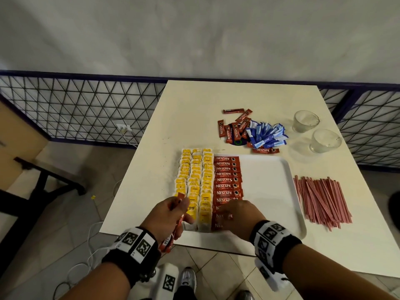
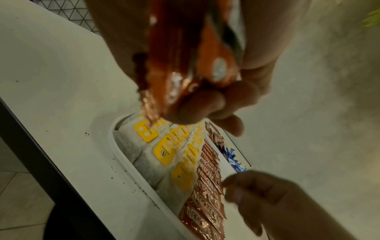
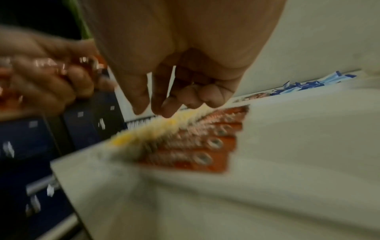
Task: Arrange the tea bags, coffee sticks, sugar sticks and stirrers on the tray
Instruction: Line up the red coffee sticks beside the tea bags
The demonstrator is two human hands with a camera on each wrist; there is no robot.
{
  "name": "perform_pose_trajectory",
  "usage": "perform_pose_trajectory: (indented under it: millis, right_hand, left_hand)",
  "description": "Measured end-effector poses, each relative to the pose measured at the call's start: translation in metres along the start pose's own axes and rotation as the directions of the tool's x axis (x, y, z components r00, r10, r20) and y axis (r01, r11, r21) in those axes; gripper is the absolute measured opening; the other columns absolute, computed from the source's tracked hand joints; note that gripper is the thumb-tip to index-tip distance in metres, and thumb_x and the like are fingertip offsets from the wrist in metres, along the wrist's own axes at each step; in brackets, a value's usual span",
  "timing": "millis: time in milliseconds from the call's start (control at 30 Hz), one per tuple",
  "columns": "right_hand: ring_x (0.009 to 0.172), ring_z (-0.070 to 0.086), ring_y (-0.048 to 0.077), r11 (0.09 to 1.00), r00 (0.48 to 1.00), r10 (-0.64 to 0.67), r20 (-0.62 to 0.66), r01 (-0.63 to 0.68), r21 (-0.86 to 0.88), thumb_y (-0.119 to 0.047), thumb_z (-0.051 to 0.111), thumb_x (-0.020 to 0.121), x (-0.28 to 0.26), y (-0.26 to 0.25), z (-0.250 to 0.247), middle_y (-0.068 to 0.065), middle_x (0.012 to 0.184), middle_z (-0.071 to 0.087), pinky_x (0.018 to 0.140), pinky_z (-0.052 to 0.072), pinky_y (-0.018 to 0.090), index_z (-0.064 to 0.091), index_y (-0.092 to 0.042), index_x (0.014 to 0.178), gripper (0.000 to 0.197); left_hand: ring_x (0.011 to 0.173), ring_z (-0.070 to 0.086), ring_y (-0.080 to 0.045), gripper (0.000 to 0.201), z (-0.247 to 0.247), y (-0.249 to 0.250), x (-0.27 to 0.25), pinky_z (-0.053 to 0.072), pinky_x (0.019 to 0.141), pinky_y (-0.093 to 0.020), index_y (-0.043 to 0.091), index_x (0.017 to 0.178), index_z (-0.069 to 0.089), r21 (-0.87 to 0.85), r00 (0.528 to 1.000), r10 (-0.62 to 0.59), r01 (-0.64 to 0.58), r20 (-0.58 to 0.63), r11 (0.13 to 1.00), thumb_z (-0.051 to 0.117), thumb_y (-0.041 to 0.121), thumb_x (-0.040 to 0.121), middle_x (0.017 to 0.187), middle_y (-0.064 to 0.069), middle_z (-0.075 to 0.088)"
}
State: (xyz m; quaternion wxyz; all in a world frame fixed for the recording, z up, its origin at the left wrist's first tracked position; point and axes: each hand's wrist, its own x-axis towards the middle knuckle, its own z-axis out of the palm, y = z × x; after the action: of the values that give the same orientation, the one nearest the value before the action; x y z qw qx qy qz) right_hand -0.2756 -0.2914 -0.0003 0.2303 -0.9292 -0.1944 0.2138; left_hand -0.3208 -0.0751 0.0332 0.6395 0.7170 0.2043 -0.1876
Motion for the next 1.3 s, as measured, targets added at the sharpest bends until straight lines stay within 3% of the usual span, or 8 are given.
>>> perform_pose_trajectory:
  millis: [100,200,433,567,700,900,1100,1300]
  right_hand:
    - [0.081,0.058,0.003,0.954,0.995,-0.072,-0.069,0.089,0.286,-0.045,0.058,0.089,-0.001,-0.031,-0.023,-0.016,0.095,0.066,0.073,0.046,0.02,0.068,-0.032,0.103,0.022]
    - [0.065,0.054,-0.002,0.904,0.995,-0.096,-0.024,0.098,0.416,-0.047,0.065,0.083,-0.002,-0.05,-0.035,-0.017,0.074,0.061,0.063,0.044,0.02,0.062,-0.039,0.079,0.01]
    - [0.063,0.056,0.011,0.847,0.999,0.037,0.011,-0.038,0.531,-0.035,0.07,0.083,-0.007,-0.034,-0.04,0.001,0.073,0.067,0.065,0.049,0.033,0.063,-0.027,0.071,0.016]
    - [0.054,0.051,0.005,0.801,0.991,0.109,-0.083,-0.038,0.598,-0.03,0.07,0.084,-0.01,-0.02,-0.047,-0.01,0.057,0.06,0.057,0.043,0.025,0.065,-0.028,0.068,0.017]
    - [0.055,0.045,0.021,0.582,0.979,0.197,-0.056,-0.071,0.81,-0.024,0.07,0.084,-0.01,-0.001,-0.047,0.001,0.058,0.057,0.054,0.037,0.032,0.064,-0.015,0.076,0.014]
    - [0.056,0.051,0.019,0.378,0.968,0.245,-0.047,-0.05,0.925,-0.017,0.064,0.089,-0.014,0.0,-0.051,0.011,0.072,0.065,0.058,0.043,0.033,0.063,-0.005,0.084,0.013]
    - [0.06,0.056,0.02,0.461,0.976,0.214,-0.047,-0.059,0.885,-0.002,0.066,0.084,-0.018,0.007,-0.053,0.01,0.077,0.066,0.057,0.046,0.03,0.06,-0.011,0.094,0.015]
    - [0.059,0.057,0.002,0.791,0.975,0.221,-0.014,-0.171,0.588,-0.02,0.069,0.084,-0.019,0.026,-0.041,-0.009,0.074,0.068,0.059,0.046,0.02,0.066,-0.026,0.085,0.007]
  left_hand:
    - [0.035,0.043,-0.017,0.06,0.012,0.014,-0.006,0.034,0.038,-0.019,0.005,0.106,0.054,-0.072,0.994,-0.01,0.018,0.111,0.997,0.036,0.059,0.086,0.066,-0.013,0.065]
    - [0.033,0.046,-0.013,0.07,0.025,0.028,-0.01,0.035,0.038,-0.018,0.004,0.086,0.056,-0.003,0.977,-0.014,0.015,0.212,1.0,0.021,0.064,0.087,0.05,-0.003,0.06]
    - [0.041,0.052,-0.021,0.067,0.036,0.035,0.001,0.041,0.043,-0.022,0.011,0.081,0.059,-0.077,0.96,0.025,-0.004,0.279,0.997,0.045,0.076,0.072,0.069,-0.016,0.06]
    - [0.039,0.051,-0.018,0.041,0.031,0.037,-0.002,0.039,0.043,-0.023,0.007,0.095,0.059,-0.003,0.958,0.042,-0.043,0.284,0.999,0.059,0.046,0.083,0.073,-0.011,0.067]
    - [0.036,0.044,-0.016,0.02,0.023,0.034,0.002,0.037,0.041,-0.022,0.003,0.099,0.061,-0.007,0.972,0.048,-0.048,0.231,0.999,0.061,0.021,0.092,0.076,-0.014,0.069]
    - [0.041,0.035,-0.018,0.008,0.036,0.027,0.013,0.033,0.043,-0.024,0.017,0.09,0.07,0.044,0.985,0.17,-0.171,0.028,0.984,0.065,0.023,0.089,0.069,-0.016,0.058]
    - [0.038,0.033,-0.016,0.005,0.043,0.022,0.017,0.031,0.044,-0.024,0.011,0.089,0.068,-0.036,0.989,0.13,-0.133,-0.067,0.99,0.064,0.008,0.089,0.047,-0.004,0.045]
    - [0.034,0.04,-0.002,0.01,0.046,0.007,0.025,0.035,0.047,-0.022,0.021,0.077,0.066,0.289,0.98,0.187,-0.159,-0.074,0.944,0.07,0.016,0.085,0.055,0.011,0.06]
